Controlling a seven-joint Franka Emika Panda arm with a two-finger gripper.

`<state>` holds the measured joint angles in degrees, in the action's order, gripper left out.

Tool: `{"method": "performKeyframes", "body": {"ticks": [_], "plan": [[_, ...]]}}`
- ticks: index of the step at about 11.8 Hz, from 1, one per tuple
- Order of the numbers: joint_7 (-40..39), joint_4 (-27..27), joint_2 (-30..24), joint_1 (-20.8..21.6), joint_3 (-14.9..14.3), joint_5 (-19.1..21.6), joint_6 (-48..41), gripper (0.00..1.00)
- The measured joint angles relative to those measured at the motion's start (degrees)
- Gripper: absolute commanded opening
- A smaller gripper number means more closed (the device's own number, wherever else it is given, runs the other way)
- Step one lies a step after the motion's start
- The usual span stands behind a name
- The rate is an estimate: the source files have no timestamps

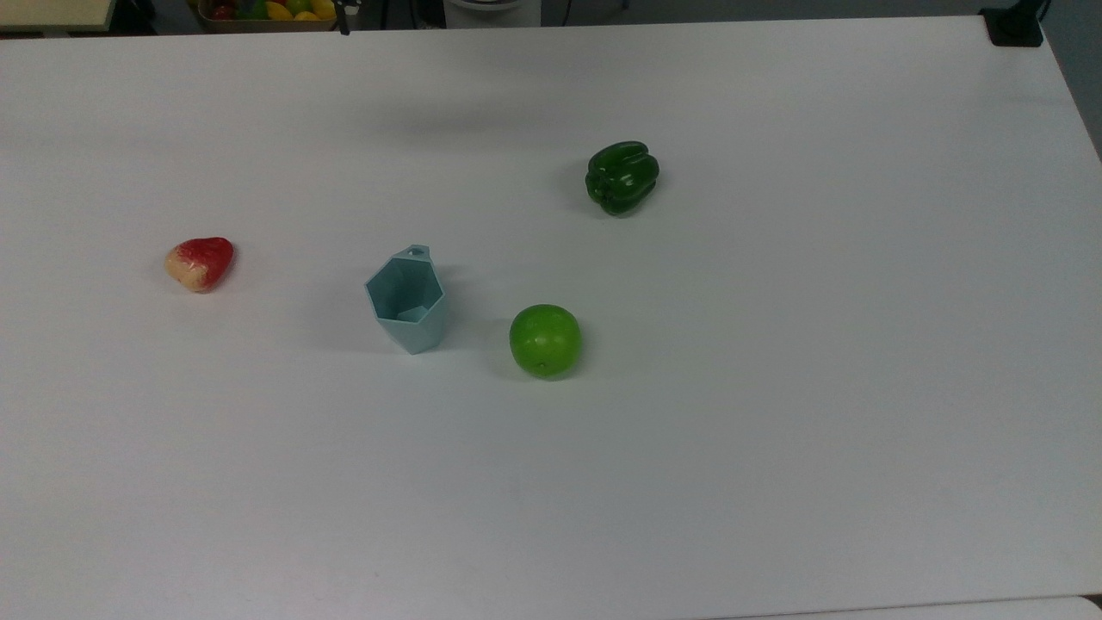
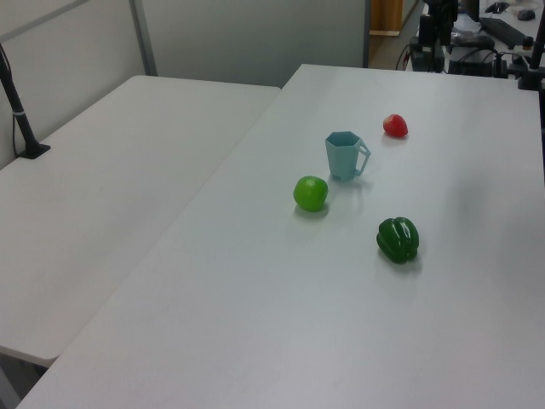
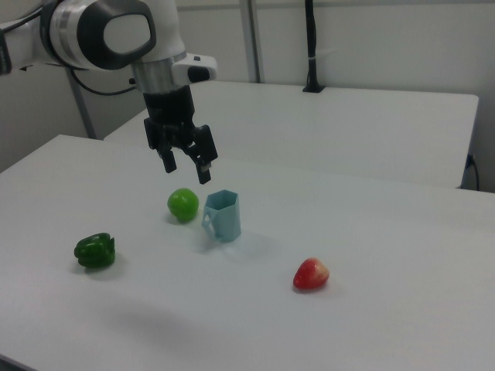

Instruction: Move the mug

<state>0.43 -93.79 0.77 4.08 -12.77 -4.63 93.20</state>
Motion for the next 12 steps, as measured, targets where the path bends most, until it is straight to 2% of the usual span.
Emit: {"method": "performKeyframes", "body": {"ticks": [5, 12], "plan": [[-0.01, 1.14, -0.03, -1.68, -0.12, 0.34, 0.0, 1.0], [-0.01, 1.26, -0.02, -1.7, -0.12, 0.36, 0.0, 1.0]]}}
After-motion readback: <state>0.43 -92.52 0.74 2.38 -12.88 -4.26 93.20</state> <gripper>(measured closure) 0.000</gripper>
